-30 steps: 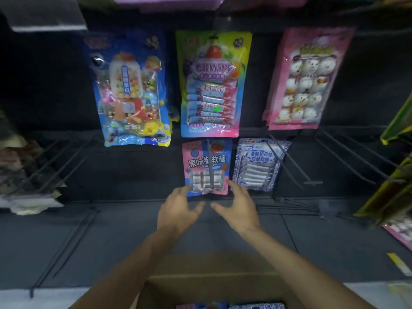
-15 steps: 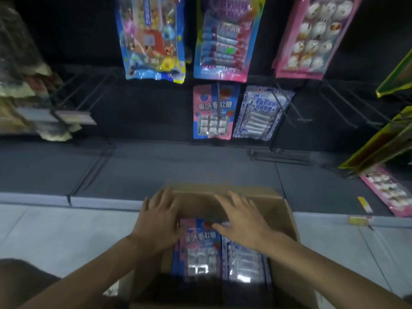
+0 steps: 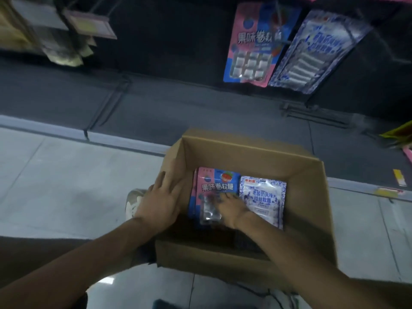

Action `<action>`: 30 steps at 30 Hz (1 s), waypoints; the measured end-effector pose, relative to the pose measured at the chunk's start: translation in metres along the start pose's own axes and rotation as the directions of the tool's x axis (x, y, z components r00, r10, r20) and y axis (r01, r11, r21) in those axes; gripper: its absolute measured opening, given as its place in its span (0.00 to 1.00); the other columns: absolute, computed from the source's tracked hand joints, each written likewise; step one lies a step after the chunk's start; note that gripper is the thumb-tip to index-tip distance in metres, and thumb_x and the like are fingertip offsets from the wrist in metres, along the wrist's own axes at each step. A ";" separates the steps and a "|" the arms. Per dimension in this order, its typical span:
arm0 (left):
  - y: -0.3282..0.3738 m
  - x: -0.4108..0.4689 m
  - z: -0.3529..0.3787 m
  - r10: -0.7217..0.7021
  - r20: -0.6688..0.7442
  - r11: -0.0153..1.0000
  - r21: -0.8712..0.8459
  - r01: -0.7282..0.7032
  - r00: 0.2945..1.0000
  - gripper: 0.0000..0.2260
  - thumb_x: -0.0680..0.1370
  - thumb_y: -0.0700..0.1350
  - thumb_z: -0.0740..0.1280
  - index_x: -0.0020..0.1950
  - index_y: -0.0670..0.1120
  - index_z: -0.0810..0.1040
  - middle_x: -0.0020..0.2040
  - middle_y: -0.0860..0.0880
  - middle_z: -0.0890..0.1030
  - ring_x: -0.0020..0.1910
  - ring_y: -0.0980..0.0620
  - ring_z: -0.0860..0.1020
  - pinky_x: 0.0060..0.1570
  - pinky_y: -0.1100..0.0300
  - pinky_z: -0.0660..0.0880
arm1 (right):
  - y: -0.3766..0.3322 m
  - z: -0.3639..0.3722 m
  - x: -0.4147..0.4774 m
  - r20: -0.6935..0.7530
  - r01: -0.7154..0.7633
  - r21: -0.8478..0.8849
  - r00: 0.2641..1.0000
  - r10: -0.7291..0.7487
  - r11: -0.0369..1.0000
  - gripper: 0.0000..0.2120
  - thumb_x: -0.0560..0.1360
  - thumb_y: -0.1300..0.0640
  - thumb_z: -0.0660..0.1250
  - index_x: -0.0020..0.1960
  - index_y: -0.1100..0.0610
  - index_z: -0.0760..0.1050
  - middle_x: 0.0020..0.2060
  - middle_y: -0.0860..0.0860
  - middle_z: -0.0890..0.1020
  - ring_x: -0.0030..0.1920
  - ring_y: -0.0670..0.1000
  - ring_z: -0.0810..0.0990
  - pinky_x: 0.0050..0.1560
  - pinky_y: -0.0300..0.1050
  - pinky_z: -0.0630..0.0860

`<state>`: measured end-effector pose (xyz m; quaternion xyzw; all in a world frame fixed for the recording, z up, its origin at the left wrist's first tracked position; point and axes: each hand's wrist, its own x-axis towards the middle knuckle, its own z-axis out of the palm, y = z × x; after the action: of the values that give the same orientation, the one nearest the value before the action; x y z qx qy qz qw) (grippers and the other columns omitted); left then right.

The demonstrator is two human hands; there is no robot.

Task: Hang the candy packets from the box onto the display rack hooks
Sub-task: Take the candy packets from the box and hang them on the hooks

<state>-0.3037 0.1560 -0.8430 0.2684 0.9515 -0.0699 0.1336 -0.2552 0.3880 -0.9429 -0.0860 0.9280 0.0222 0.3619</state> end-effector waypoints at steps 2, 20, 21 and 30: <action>-0.002 0.000 0.000 -0.001 0.002 1.000 0.013 0.001 1.000 0.25 0.76 0.57 0.72 0.73 0.55 0.78 0.78 0.42 0.69 0.71 0.42 0.76 0.51 0.49 0.82 | -0.011 -0.001 0.018 -0.006 -0.003 -0.085 1.000 0.003 0.996 0.46 0.77 0.57 0.74 0.86 0.53 0.49 0.81 0.60 0.58 0.80 0.64 0.59 0.76 0.65 0.65; -0.008 0.008 0.027 0.016 -0.106 0.949 -0.312 -0.048 0.994 0.12 0.82 0.47 0.66 0.62 0.44 0.81 0.83 0.42 0.54 0.74 0.35 0.69 0.59 0.40 0.81 | -0.045 0.000 0.067 0.140 0.249 -0.762 0.965 -0.224 0.598 0.27 0.80 0.45 0.68 0.78 0.45 0.69 0.77 0.56 0.69 0.80 0.65 0.59 0.79 0.63 0.60; -0.009 0.009 0.027 0.022 -0.106 0.957 -0.286 -0.052 0.994 0.11 0.81 0.48 0.67 0.60 0.45 0.82 0.83 0.43 0.52 0.74 0.35 0.69 0.59 0.41 0.81 | -0.041 -0.002 0.066 0.138 0.250 -0.768 0.964 -0.228 0.589 0.26 0.81 0.49 0.68 0.77 0.46 0.71 0.77 0.53 0.70 0.80 0.63 0.60 0.78 0.61 0.62; -0.006 0.005 0.020 0.022 -0.138 0.990 -0.138 -0.041 0.990 0.15 0.80 0.54 0.70 0.65 0.51 0.80 0.81 0.42 0.59 0.76 0.37 0.67 0.67 0.41 0.75 | -0.022 -0.051 0.027 0.015 0.278 -0.646 0.936 -0.352 0.711 0.13 0.80 0.59 0.67 0.61 0.50 0.83 0.60 0.47 0.86 0.69 0.55 0.76 0.75 0.53 0.65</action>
<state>-0.3064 0.1491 -0.8635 0.2776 0.9565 0.0181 0.0882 -0.3045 0.3571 -0.9232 -0.3618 0.8544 0.2694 0.2581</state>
